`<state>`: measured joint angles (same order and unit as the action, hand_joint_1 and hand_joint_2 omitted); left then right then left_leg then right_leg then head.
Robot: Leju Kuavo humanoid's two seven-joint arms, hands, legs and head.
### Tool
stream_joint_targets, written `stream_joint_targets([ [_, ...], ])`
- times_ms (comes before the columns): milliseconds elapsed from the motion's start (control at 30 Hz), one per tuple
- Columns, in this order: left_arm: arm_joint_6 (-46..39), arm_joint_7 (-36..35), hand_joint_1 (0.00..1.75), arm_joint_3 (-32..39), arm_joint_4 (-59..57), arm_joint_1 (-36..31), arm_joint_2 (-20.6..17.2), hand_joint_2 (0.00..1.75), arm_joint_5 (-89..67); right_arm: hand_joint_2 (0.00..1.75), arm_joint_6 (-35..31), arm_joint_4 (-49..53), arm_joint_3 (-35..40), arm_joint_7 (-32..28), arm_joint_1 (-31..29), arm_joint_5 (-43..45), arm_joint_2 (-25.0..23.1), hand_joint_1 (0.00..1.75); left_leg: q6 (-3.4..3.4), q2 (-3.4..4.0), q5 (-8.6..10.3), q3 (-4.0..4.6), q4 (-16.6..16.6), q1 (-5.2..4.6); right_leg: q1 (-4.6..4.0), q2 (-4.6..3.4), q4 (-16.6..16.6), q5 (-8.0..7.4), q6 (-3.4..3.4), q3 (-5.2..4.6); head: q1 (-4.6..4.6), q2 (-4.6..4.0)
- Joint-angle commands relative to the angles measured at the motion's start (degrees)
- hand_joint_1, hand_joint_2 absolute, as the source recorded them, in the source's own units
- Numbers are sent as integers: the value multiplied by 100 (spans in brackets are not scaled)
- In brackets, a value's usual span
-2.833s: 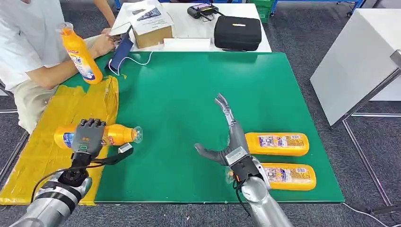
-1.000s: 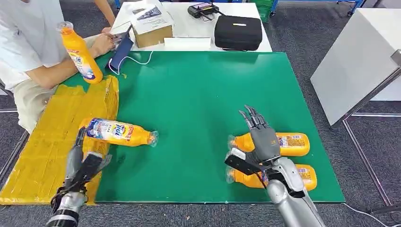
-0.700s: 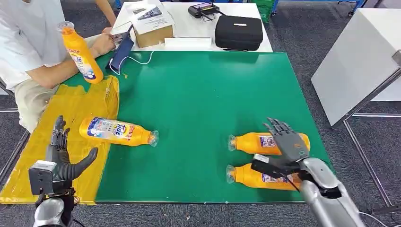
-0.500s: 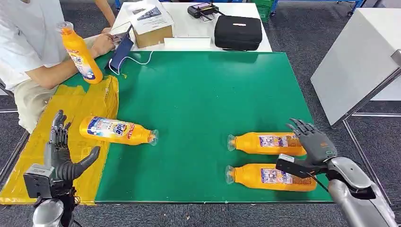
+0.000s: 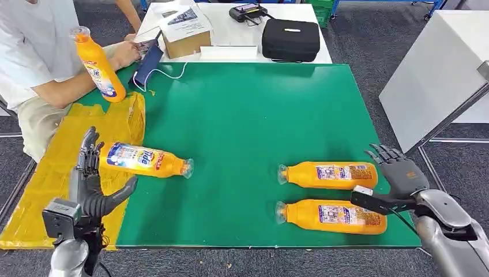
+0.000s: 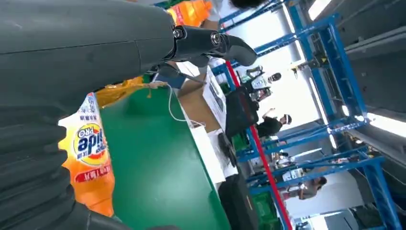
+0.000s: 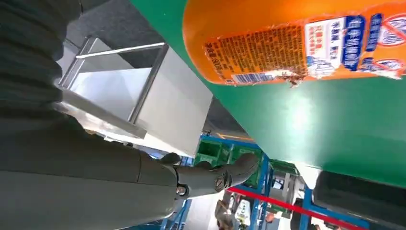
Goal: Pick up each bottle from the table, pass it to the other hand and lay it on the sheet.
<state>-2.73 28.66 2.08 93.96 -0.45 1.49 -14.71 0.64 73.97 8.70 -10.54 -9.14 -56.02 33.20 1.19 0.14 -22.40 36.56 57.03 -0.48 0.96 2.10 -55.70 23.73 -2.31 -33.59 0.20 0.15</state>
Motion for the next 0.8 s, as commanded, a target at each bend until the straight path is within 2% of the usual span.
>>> stream_joint_targets([
  [33, -43, -87, 0, -505, -338, -309, 9, 175, -167, 175, -599, -1383, 459, -43, -963, -309, -888, 0, -9, 14, -7, -23, -5, 10, -9, -25, 13, -1, 9, 23, 0, 0],
  [67, -43, -92, 0, -557, -349, -334, 5, 175, -175, 175, -676, -1497, 522, -33, -1088, -360, -1014, 0, -14, 29, -14, -44, -7, 16, -14, -46, 19, 0, 15, 42, 0, 0],
  [133, -49, -103, 0, -575, -351, -343, 0, 175, -185, 175, -681, -1531, 556, -17, -1132, -374, -1052, 0, -9, 19, -6, -24, -7, 11, -10, -30, 13, -3, 9, 23, 0, 0],
  [233, -48, -102, 0, -568, -352, -339, -9, 175, -185, 175, -697, -1527, 540, -28, -1133, -365, -1032, 0, -16, 20, -14, -45, -3, 15, -13, -38, 12, 6, 14, 42, 0, 0],
  [433, -19, -115, 0, -741, -547, -482, 28, 175, -198, 175, -674, -2060, 749, -110, -1553, -408, -1353, 0, -13, 28, -15, -43, -2, 13, -12, -45, 10, 5, 11, 41, 0, 0],
  [633, -20, -114, 0, -806, -589, -536, 13, 175, -194, 175, -601, -2398, 1001, -184, -1706, -508, -1375, 0, -14, 13, -10, -39, -1, 13, -11, -29, 8, 7, 13, 40, 0, 0],
  [800, -32, -117, 0, -860, -716, -627, -12, 175, -185, 175, -292, -2951, 1422, -313, -1998, -503, -1280, 0, -11, 11, -9, -34, -2, 10, -8, -25, 6, 7, 10, 35, 0, 0],
])
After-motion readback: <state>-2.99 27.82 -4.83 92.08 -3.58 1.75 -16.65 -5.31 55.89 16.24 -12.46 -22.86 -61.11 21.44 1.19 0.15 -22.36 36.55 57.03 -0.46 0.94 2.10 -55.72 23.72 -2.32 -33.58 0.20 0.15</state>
